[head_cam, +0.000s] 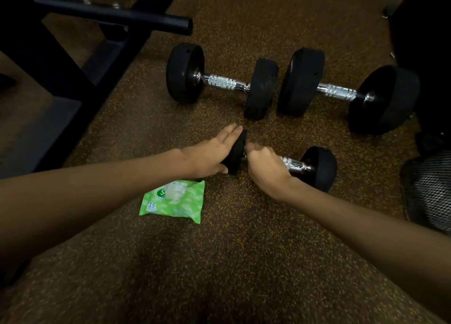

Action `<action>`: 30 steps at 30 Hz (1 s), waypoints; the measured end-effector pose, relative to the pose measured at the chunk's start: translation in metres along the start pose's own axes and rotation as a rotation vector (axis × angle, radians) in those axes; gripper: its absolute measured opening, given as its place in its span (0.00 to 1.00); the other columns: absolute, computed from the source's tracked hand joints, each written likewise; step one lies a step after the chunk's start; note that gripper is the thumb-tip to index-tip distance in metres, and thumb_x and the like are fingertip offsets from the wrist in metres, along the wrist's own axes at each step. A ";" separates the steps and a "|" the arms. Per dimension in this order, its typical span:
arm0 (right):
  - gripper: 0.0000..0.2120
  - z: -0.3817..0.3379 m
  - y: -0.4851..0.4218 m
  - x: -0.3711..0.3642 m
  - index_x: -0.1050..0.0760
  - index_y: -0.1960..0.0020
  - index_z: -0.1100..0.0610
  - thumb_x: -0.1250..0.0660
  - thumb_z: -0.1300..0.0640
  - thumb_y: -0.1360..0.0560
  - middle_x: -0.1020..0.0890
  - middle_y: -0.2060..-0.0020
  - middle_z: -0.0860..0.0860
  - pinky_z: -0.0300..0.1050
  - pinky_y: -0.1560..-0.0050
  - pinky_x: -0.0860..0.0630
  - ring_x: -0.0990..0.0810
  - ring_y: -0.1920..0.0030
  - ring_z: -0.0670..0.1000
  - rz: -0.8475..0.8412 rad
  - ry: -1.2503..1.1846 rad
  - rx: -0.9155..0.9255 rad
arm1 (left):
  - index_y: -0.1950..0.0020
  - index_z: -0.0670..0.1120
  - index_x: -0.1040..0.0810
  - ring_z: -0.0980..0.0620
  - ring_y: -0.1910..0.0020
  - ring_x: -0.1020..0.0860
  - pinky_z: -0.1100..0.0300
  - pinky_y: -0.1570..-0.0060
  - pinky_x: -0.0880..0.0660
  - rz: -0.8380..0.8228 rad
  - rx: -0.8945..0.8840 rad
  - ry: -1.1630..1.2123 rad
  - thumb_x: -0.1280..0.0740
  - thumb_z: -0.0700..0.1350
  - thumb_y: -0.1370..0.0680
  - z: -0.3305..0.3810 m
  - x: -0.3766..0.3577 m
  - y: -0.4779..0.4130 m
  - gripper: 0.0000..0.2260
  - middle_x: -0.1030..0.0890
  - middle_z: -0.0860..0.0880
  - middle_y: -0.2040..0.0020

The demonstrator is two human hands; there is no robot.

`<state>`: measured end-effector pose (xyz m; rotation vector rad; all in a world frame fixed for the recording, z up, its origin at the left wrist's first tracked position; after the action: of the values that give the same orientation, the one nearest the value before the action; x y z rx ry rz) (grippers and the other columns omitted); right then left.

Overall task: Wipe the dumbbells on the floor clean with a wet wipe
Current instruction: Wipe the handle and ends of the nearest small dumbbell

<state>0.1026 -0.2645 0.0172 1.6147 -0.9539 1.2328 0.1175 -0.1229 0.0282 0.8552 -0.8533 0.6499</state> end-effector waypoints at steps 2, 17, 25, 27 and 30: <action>0.20 0.001 0.007 -0.002 0.36 0.29 0.66 0.42 0.63 0.21 0.25 0.36 0.62 0.46 0.40 0.30 0.25 0.37 0.58 0.093 0.181 0.101 | 0.23 0.43 0.63 0.46 0.23 0.55 0.54 0.26 0.48 0.005 0.000 0.003 0.30 0.41 0.26 0.000 0.000 0.000 0.46 0.61 0.44 0.22; 0.17 0.021 0.019 -0.020 0.21 0.39 0.62 0.31 0.60 0.28 0.19 0.42 0.61 0.49 0.39 0.25 0.21 0.38 0.58 0.064 0.491 0.477 | 0.23 0.43 0.63 0.45 0.23 0.52 0.56 0.27 0.49 -0.031 0.039 -0.078 0.30 0.41 0.26 0.003 0.006 -0.003 0.46 0.62 0.43 0.22; 0.14 0.017 0.027 -0.010 0.26 0.37 0.60 0.42 0.62 0.21 0.22 0.39 0.59 0.52 0.37 0.27 0.29 0.34 0.60 -0.048 0.381 0.485 | 0.23 0.46 0.64 0.44 0.24 0.45 0.50 0.29 0.38 -0.079 0.029 -0.156 0.30 0.41 0.26 -0.005 0.010 -0.008 0.47 0.62 0.47 0.22; 0.11 0.012 0.031 -0.001 0.23 0.42 0.57 0.40 0.60 0.21 0.19 0.47 0.56 0.51 0.49 0.23 0.22 0.42 0.58 -0.003 0.192 0.406 | 0.23 0.47 0.62 0.45 0.23 0.47 0.50 0.27 0.40 -0.099 0.042 -0.143 0.30 0.41 0.26 -0.005 0.015 -0.010 0.45 0.61 0.46 0.22; 0.11 0.018 0.028 0.018 0.19 0.44 0.56 0.37 0.61 0.23 0.16 0.53 0.55 0.47 0.56 0.20 0.17 0.54 0.54 0.138 -0.268 0.136 | 0.22 0.46 0.52 0.45 0.23 0.45 0.52 0.26 0.42 0.017 0.018 -0.076 0.32 0.40 0.25 0.004 0.030 -0.013 0.38 0.53 0.44 0.21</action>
<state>0.0861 -0.2915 0.0380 1.8821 -1.1862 1.2143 0.1415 -0.1282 0.0506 0.8942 -0.9256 0.6444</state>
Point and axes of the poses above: each hand's wrist, its own y-axis away from the middle knuckle, its own x-axis out of the back of the hand, z = x × y, the point moved 2 cm from there along -y, towards the middle knuckle
